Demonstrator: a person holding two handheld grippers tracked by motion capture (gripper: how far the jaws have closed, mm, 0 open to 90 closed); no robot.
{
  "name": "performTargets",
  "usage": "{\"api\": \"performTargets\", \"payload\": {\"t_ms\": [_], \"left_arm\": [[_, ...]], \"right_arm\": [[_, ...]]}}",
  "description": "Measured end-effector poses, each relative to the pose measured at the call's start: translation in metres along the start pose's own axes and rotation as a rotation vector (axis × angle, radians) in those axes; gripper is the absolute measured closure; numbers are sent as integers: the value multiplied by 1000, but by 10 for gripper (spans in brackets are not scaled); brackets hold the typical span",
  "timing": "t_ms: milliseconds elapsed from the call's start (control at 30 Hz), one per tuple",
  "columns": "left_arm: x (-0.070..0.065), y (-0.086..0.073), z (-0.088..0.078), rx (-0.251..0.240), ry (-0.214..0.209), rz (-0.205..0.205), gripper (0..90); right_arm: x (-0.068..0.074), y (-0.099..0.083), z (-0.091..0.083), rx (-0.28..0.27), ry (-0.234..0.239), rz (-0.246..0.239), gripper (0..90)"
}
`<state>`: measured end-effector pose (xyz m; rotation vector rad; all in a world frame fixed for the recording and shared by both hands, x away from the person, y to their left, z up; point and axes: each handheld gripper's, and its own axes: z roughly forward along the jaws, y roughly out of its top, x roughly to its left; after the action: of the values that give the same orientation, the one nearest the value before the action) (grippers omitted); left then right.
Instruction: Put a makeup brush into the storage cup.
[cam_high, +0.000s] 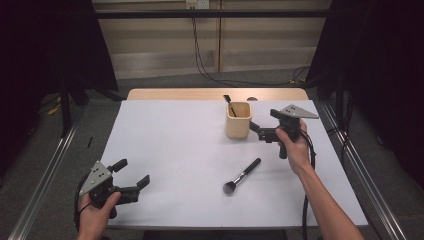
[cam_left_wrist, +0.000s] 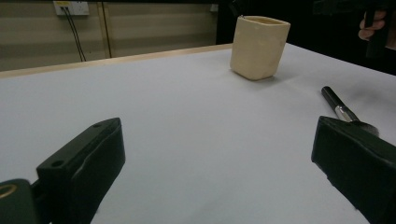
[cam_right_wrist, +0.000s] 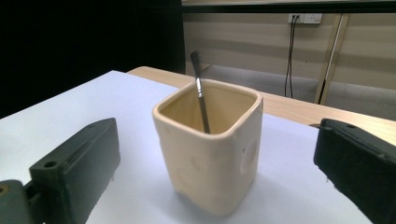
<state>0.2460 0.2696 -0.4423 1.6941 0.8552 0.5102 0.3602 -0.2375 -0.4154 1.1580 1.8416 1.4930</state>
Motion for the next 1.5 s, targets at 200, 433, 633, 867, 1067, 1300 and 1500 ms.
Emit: {"api": "performTargets", "payload": {"t_ms": [200,433,633,867,1067,1300,1500], "left_arm": [[0,0,0,-3,-3,3,28],[0,0,-2,-9,4,0,28],[-2,0,-1,-12,-2,-9,28],[-1,0,-2,-12,-4,-6,28],[-1,0,-5,-20,0,-7,28],[-1,0,-7,-21,9,-7,28],[-1,-1,-12,-28,20,-10,28]], "right_arm": [[6,-7,-14,0,3,9,2],[8,-15,-35,-12,-21,6,8],[12,-24,-51,-26,-23,11,7],[18,-36,-67,-15,-27,6,7],[20,-45,-81,-12,-43,12,8],[20,-55,-97,-10,-61,19,9],[25,-63,-112,-1,-65,13,9]]}}
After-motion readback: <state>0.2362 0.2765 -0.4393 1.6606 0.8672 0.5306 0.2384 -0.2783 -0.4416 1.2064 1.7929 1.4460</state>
